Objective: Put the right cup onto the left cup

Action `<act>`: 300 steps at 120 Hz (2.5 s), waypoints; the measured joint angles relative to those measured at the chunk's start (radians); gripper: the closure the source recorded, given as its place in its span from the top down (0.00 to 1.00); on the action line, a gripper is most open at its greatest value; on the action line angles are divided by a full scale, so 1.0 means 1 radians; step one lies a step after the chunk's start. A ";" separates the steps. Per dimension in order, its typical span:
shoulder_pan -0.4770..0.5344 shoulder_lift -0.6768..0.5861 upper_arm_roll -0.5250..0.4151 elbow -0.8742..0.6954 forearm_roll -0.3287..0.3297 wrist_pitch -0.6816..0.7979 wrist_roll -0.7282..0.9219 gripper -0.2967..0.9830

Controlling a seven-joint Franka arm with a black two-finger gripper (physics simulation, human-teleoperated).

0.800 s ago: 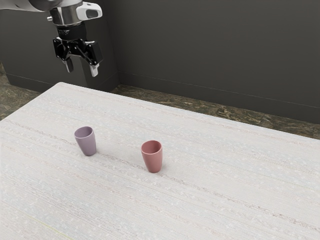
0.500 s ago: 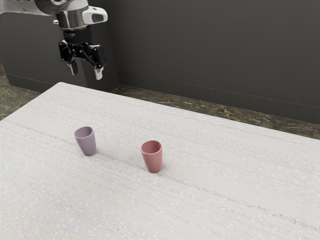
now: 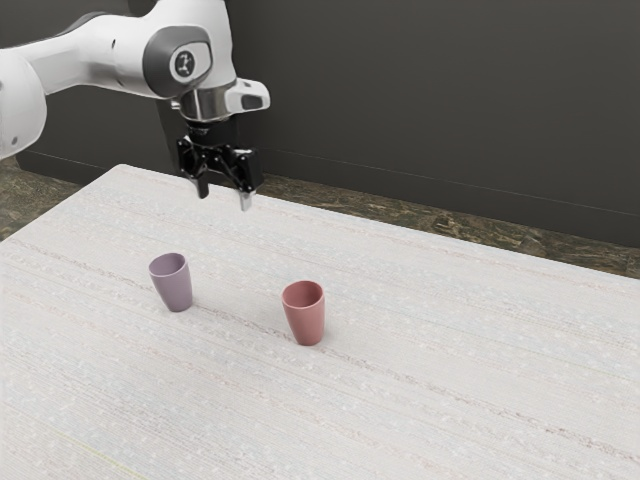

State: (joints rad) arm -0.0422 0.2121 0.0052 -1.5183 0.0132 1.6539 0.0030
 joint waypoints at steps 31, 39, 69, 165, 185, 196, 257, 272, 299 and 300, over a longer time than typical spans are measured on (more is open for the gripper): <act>-0.006 0.018 -0.012 -0.093 -0.011 0.120 0.002 0.77; -0.008 0.026 -0.015 -0.103 -0.013 0.142 0.002 0.77; -0.017 0.047 -0.034 -0.154 -0.047 0.212 -0.018 0.77; -0.033 0.222 -0.032 -0.044 -0.040 0.237 -0.117 0.77; -0.033 0.249 -0.029 -0.044 -0.036 0.242 -0.119 0.77; -0.033 0.265 -0.027 -0.043 -0.036 0.244 -0.119 0.77; -0.033 0.335 -0.024 -0.018 -0.038 0.271 -0.118 0.77; -0.033 0.352 -0.024 -0.005 -0.038 0.273 -0.118 0.77; -0.033 0.376 -0.025 0.006 -0.039 0.276 -0.118 0.77; -0.033 0.377 -0.025 0.006 -0.039 0.276 -0.118 0.77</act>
State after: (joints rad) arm -0.0752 0.5888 -0.0199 -1.5128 -0.0259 1.9295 -0.1145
